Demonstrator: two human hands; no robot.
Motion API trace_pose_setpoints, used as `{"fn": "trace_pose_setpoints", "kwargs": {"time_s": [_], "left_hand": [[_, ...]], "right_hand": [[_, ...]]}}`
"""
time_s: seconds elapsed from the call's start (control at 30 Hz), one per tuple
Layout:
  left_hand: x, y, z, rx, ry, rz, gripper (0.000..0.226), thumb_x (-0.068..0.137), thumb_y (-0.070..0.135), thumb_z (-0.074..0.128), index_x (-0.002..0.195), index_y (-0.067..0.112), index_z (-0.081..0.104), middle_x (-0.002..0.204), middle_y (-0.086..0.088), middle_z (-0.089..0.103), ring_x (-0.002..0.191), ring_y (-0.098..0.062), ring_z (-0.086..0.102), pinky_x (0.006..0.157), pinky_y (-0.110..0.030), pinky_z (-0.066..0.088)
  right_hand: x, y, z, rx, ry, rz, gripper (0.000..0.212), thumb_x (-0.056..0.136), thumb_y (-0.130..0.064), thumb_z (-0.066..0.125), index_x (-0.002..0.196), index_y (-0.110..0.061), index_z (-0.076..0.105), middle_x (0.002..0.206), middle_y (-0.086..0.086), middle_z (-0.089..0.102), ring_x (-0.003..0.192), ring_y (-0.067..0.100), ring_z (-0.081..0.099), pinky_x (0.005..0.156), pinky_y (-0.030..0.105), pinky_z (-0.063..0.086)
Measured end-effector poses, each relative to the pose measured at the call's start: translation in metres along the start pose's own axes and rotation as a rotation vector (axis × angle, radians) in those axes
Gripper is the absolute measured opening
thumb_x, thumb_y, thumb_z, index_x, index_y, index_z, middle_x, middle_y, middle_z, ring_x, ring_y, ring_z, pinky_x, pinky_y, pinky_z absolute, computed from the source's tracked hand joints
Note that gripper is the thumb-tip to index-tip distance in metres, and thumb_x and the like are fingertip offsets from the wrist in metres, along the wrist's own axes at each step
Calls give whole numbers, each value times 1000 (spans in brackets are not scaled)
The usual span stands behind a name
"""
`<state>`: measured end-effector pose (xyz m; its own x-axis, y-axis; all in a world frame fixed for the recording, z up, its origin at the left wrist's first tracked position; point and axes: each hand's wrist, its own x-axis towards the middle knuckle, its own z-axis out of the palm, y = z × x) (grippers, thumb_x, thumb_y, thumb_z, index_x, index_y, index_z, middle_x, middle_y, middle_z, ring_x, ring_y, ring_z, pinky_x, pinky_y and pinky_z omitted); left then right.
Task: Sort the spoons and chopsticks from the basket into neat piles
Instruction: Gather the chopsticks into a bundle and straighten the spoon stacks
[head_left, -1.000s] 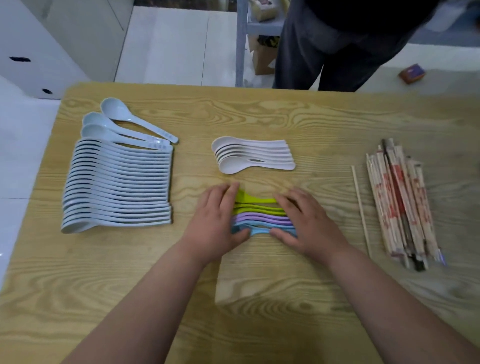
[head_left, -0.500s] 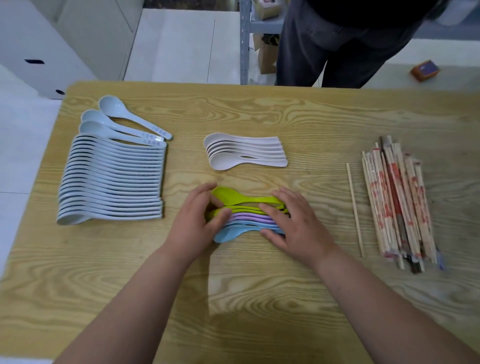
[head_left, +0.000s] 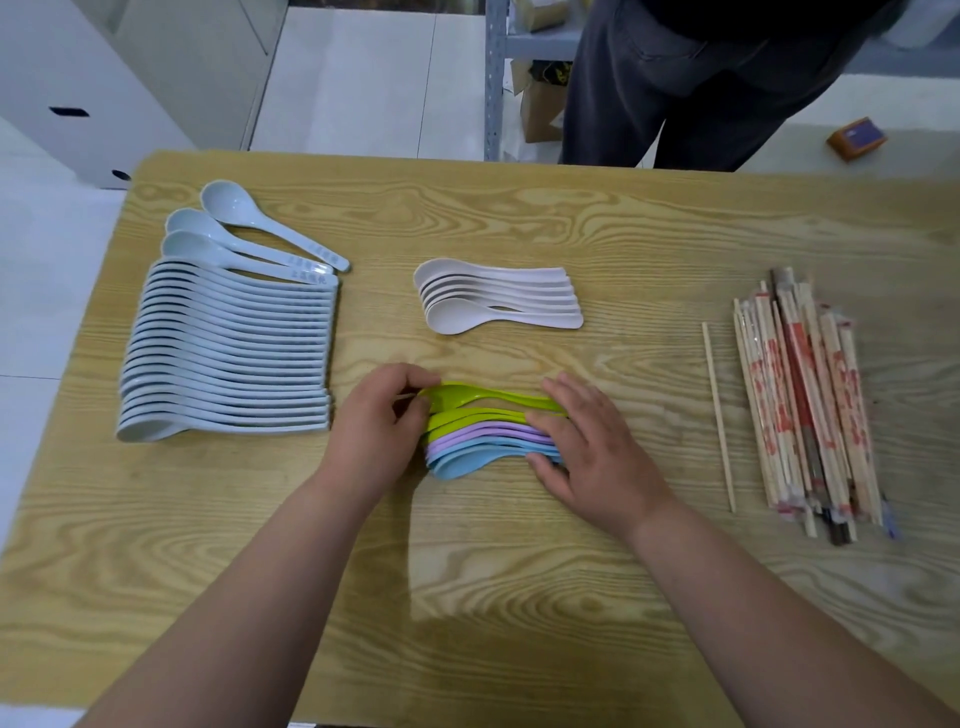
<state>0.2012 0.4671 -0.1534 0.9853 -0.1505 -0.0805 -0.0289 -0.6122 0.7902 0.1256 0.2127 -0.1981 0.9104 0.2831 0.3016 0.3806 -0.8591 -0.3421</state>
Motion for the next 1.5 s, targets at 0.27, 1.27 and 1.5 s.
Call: {"fn": "trace_pose_setpoints", "kwargs": {"time_s": [0.27, 1.27, 1.5], "left_hand": [[-26, -10, 17, 157, -137, 354, 58, 81, 39, 68, 124, 6, 47, 126, -4, 52, 116, -13, 49, 104, -7, 28], [-9, -2, 24, 418, -149, 521, 61, 90, 27, 61, 144, 1, 48, 140, -15, 52, 126, -30, 53, 107, -42, 44], [-10, 1, 18, 493, -142, 427, 79, 83, 46, 67, 147, 6, 45, 135, -14, 52, 121, -30, 53, 105, -40, 44]], "right_hand": [[1, -2, 7, -49, 70, 20, 38, 96, -33, 65, 116, -1, 65, 122, 22, 62, 119, 42, 58, 103, 58, 43], [22, -7, -5, -113, -257, 100, 68, 99, -53, 40, 150, -8, 43, 153, 8, 46, 146, 27, 37, 116, 49, 35], [27, -1, -12, -95, -298, 107, 78, 93, -62, 42, 152, -11, 40, 156, 7, 42, 148, 25, 32, 119, 45, 30]]}}
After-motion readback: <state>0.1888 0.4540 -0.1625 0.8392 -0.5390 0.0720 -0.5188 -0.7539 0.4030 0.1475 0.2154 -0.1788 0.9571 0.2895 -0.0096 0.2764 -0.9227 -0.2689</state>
